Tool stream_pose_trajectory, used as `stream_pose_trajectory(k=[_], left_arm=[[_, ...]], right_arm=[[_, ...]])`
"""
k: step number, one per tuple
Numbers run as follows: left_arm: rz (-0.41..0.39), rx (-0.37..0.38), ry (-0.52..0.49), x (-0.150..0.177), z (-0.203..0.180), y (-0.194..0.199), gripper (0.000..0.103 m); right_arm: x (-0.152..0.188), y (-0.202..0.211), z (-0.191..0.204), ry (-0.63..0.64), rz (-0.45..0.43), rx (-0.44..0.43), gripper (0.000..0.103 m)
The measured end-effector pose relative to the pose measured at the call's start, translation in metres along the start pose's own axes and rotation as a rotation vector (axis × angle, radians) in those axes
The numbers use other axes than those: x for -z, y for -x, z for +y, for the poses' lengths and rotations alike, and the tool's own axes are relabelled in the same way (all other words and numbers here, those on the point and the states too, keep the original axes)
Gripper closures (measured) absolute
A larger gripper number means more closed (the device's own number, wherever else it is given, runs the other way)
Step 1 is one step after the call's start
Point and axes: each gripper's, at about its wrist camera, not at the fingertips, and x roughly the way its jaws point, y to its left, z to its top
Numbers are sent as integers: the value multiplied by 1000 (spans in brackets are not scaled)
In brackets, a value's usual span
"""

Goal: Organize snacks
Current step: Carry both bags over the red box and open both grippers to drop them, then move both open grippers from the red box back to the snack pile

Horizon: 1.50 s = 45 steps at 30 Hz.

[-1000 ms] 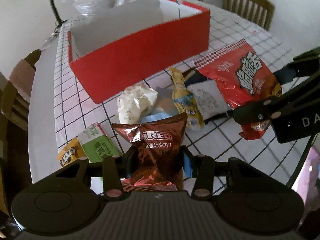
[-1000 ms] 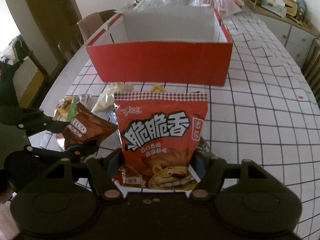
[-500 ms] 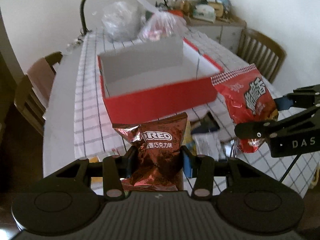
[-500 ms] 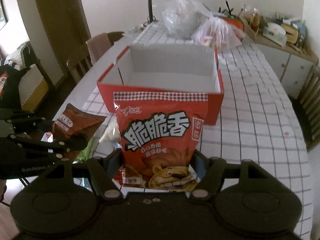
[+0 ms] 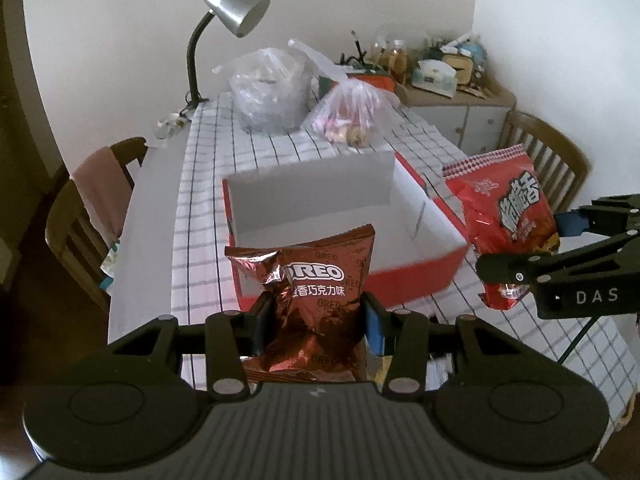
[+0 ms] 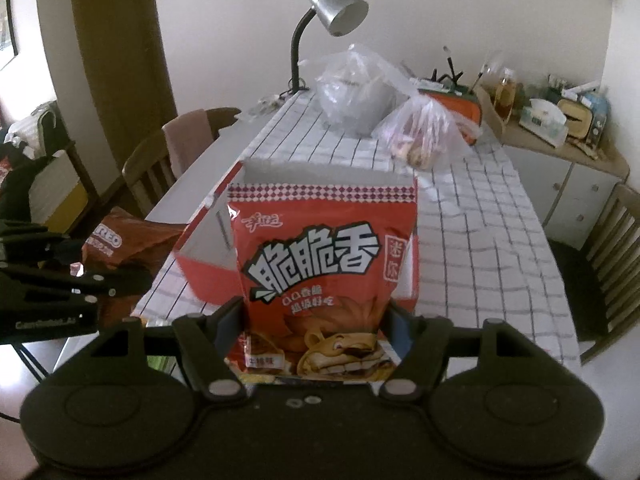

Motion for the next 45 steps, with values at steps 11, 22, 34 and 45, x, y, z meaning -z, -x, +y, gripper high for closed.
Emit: stream_pose_trajectory(k=[11, 22, 34, 45], left_arm=[[18, -18, 37, -51, 7, -41, 58], [98, -70, 58, -63, 18, -107, 58], [190, -94, 15, -53, 15, -162, 58], [231, -77, 13, -45, 14, -181, 58]], right_arm=[[-37, -43, -23, 28, 48, 27, 31], [-47, -113, -28, 56, 113, 25, 31], [-36, -172, -21, 134, 198, 40, 31], [-30, -194, -21, 136, 250, 26, 30]])
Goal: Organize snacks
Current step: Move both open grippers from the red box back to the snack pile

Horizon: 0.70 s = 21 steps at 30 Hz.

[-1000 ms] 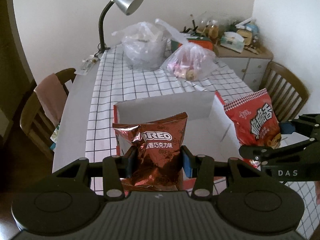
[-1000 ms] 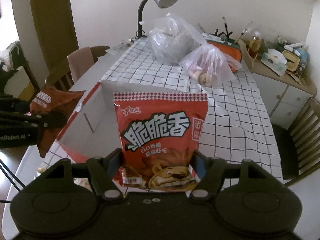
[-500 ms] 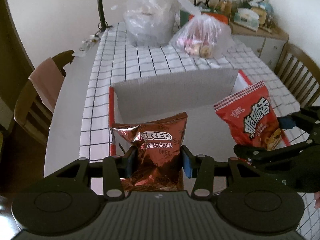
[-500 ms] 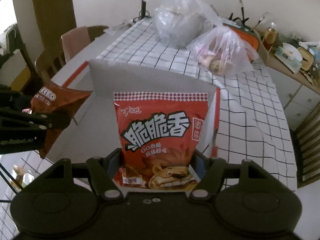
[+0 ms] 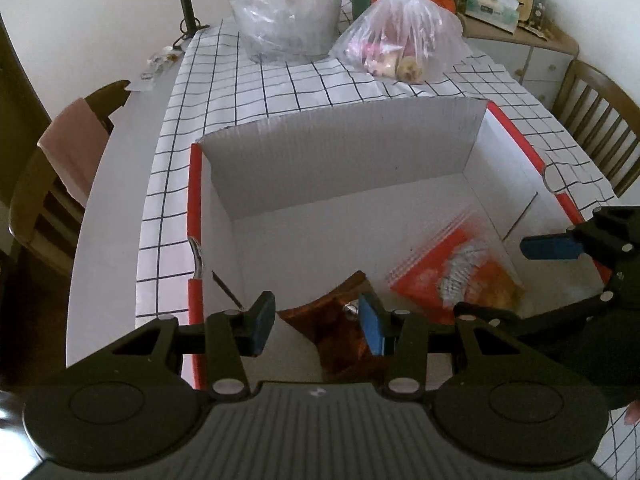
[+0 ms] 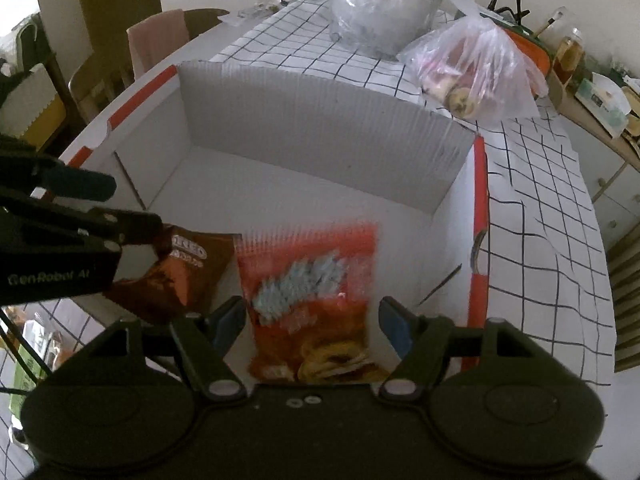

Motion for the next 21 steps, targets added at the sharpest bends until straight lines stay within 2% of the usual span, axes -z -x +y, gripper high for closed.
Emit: stream_pose_trajectory(k=[7, 16, 21], left_arm=[[-10, 4, 23, 4, 3, 8, 58], [-61, 21, 25, 5, 0, 42, 57], [-111, 41, 47, 10, 3, 70, 50]], right_arm=[[0, 8, -4, -27, -16, 0, 24], [2, 48, -6, -60, -90, -30, 17], [5, 81, -5, -81, -153, -54, 12]])
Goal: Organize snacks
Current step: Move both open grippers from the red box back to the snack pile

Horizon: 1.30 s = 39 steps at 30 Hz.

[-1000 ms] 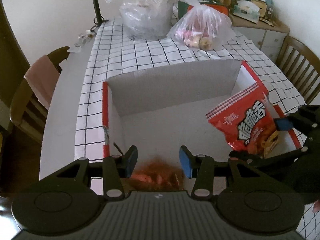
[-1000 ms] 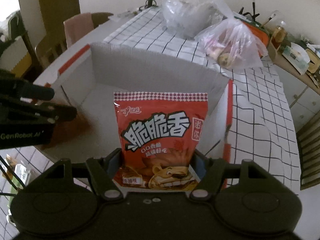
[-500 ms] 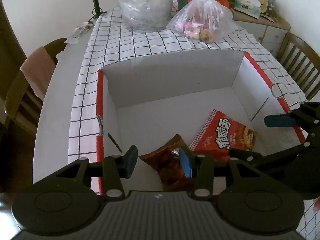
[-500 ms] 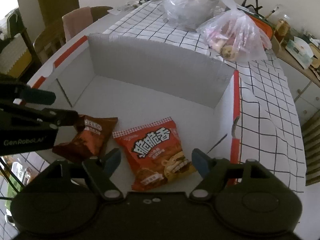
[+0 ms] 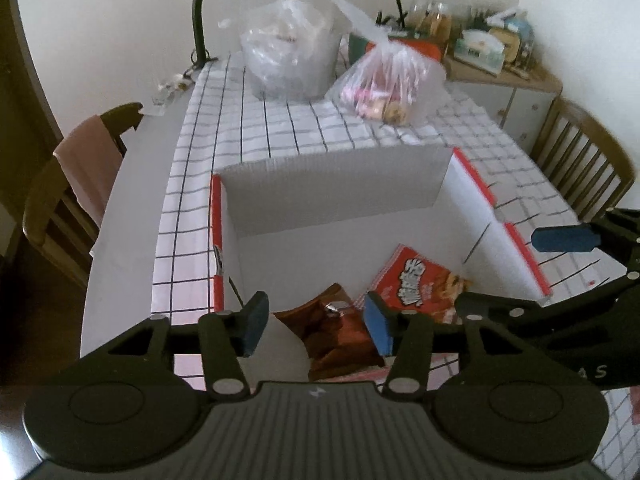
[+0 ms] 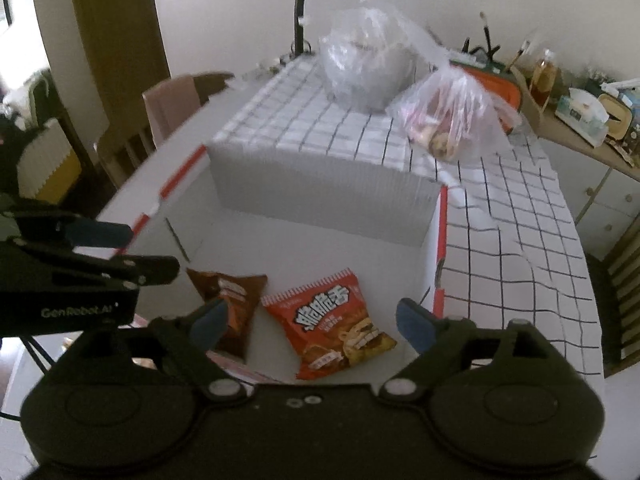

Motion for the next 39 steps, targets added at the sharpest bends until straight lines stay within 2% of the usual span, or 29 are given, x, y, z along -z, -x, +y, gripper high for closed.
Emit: stream_pose_trajectory(k=[9, 15, 17, 23, 31, 39], left_arm=[[-82, 21, 14, 10, 0, 50, 37], [-120, 40, 20, 22, -2, 78, 32], [-136, 48, 21, 26, -2, 87, 27], [-184, 50, 38, 44, 1, 109, 23], [-182, 50, 59, 67, 11, 123, 23], [-122, 37, 81, 97, 21, 115, 23]], right_arm=[[6, 53, 5, -30, -97, -31, 2], [15, 81, 11, -39, -145, -48, 0], [19, 88, 13, -40, -152, -52, 0], [35, 103, 20, -39, -162, -65, 0], [58, 113, 25, -38, -150, -70, 0], [86, 102, 26, -47, -94, -58, 0]])
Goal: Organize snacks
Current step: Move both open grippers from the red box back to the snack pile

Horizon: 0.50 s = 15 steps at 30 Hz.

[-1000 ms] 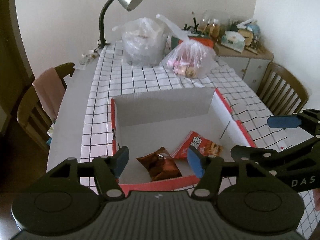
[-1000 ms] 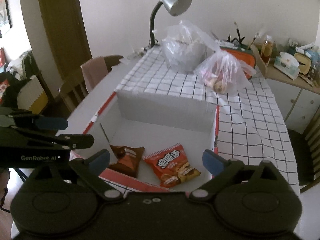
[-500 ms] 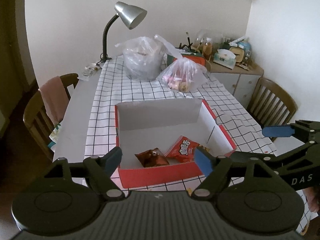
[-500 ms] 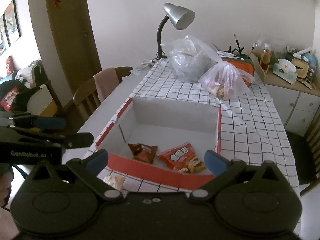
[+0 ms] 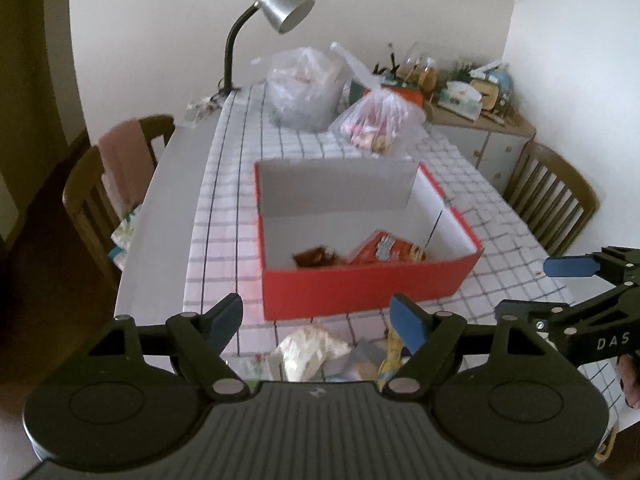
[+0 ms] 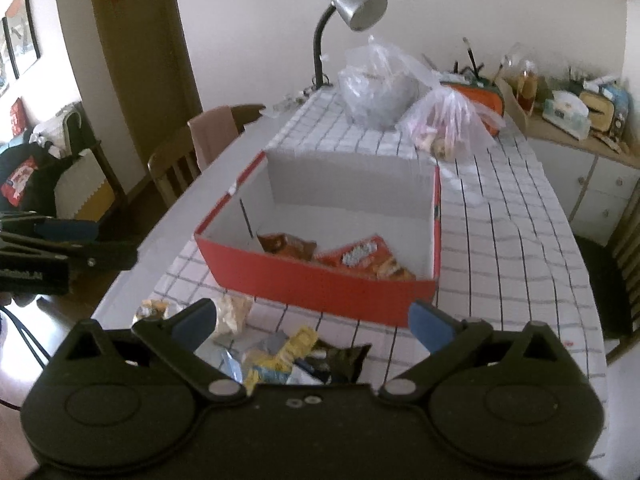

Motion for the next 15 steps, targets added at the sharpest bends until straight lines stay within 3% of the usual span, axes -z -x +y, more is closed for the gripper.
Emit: stream_pose_trajectory(k=[15], left_arm=[[162, -69, 143, 50, 37, -39, 23]], right_arm=[[46, -41, -16, -53, 149, 41, 4]])
